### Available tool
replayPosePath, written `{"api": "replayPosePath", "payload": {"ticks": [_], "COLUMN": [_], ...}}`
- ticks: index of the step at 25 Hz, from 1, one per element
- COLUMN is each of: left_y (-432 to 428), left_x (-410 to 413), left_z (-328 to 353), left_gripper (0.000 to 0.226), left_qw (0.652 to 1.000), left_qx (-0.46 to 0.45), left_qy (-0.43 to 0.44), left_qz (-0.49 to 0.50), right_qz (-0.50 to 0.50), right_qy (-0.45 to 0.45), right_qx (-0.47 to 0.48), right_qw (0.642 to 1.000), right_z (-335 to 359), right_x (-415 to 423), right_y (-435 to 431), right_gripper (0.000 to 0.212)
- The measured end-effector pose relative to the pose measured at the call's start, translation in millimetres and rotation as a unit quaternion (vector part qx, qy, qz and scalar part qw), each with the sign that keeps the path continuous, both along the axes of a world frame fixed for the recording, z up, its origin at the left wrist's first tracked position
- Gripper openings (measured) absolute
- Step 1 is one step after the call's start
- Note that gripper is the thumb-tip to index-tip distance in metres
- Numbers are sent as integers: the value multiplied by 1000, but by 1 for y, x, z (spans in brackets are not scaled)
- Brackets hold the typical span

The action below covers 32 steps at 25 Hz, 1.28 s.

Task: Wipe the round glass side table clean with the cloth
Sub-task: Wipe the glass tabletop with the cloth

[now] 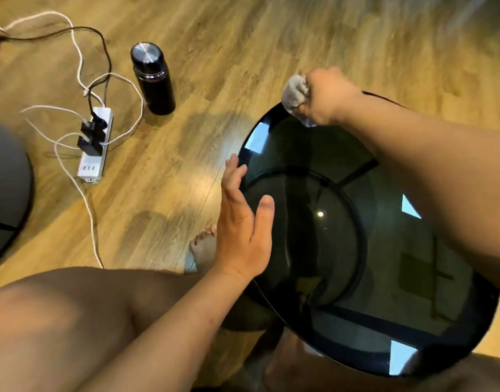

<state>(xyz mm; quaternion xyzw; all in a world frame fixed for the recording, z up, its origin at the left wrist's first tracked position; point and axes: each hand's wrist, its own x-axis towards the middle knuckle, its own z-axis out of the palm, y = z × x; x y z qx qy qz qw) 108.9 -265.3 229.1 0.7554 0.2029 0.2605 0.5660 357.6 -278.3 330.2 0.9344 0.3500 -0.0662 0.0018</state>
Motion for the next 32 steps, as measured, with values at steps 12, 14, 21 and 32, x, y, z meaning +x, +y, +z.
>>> {"api": "replayPosePath", "payload": {"ticks": [12, 14, 21, 32], "left_y": [20, 8, -4, 5], "left_x": [7, 1, -2, 6], "left_z": [15, 10, -5, 5], "left_gripper": [50, 45, 56, 55], "left_qw": [956, 982, 993, 974], "left_qx": [-293, -184, 97, 188], "left_qy": [9, 21, 63, 79], "left_qz": [3, -21, -40, -95], "right_qz": [337, 258, 11, 273], "right_qy": [241, 159, -27, 220], "right_qx": [18, 58, -30, -7], "right_qw": [910, 951, 999, 937], "right_z": [-11, -19, -20, -13], "right_x": [-140, -81, 10, -117], "right_y": [-62, -30, -23, -105], "right_gripper": [38, 25, 38, 37]}}
